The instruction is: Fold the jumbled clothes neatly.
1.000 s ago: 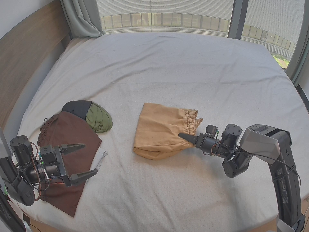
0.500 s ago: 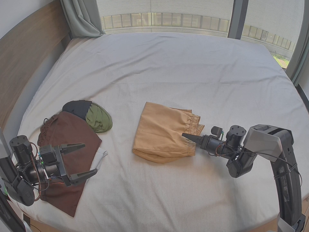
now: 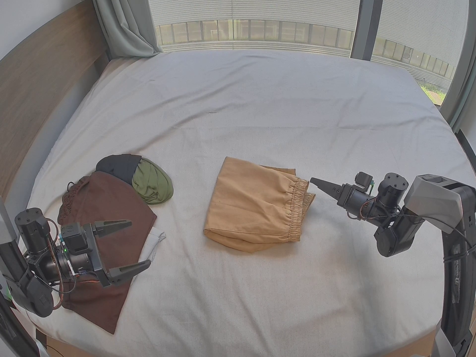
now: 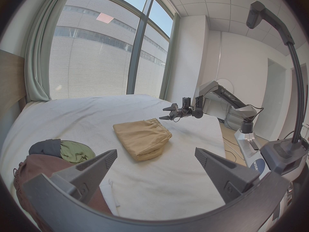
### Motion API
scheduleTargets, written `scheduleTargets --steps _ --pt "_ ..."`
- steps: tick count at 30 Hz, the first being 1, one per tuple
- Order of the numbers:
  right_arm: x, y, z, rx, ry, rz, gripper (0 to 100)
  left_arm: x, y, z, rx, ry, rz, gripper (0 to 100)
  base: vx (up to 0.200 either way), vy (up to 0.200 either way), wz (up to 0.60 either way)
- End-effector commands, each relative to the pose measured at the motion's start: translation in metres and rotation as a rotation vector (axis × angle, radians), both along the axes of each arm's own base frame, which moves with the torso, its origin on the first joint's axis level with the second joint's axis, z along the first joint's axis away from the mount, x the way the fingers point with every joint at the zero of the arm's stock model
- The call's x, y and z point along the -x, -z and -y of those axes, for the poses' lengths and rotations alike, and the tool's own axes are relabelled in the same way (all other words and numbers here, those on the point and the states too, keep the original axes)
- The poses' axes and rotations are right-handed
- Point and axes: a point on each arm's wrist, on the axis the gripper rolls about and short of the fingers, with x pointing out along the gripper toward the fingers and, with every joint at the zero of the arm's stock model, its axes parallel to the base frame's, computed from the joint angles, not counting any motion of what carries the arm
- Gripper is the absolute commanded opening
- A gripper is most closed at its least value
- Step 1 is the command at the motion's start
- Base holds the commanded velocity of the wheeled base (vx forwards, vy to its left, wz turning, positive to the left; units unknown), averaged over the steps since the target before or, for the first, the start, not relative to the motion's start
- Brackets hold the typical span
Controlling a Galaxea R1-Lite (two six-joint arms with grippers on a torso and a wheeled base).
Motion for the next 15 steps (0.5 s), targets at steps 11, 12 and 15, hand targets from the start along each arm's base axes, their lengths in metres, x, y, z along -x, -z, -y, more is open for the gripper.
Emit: scheduleTargets --steps 11,12,15 --pt "0.011 -0.014 -0.040 -0.003 -0.097 0.028 100 0.001 0.001 0.000 0.000 0.001 -0.004 100 0.000 0.000 0.00" --pt "0.010 -0.010 -0.041 -0.002 -0.098 0.022 100 0.000 0.000 0.000 0.000 0.001 -0.002 100 0.000 0.000 0.00" --pt "0.007 -0.002 -0.042 0.000 -0.098 0.010 100 0.000 0.000 0.000 0.000 0.001 -0.002 100 0.000 0.000 0.00"
